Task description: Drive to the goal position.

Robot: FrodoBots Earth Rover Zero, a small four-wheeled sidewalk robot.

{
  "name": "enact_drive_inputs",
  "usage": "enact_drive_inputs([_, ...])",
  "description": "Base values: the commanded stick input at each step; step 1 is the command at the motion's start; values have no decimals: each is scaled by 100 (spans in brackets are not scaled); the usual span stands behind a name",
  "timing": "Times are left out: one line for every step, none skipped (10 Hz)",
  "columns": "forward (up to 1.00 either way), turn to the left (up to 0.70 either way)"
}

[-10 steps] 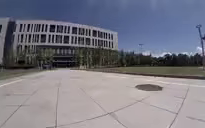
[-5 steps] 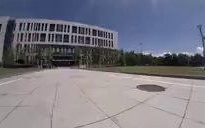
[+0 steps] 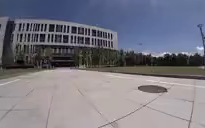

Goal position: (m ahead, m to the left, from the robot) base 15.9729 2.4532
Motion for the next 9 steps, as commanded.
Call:
enact_drive_inputs([26,0])
enact_drive_inputs([27,0])
enact_drive_inputs([27,0])
enact_drive_inputs([27,0])
enact_drive_inputs([27,0])
enact_drive_inputs([26,0])
enact_drive_inputs([26,0])
enact_drive_inputs([26,0])
enact_drive_inputs([27,0])
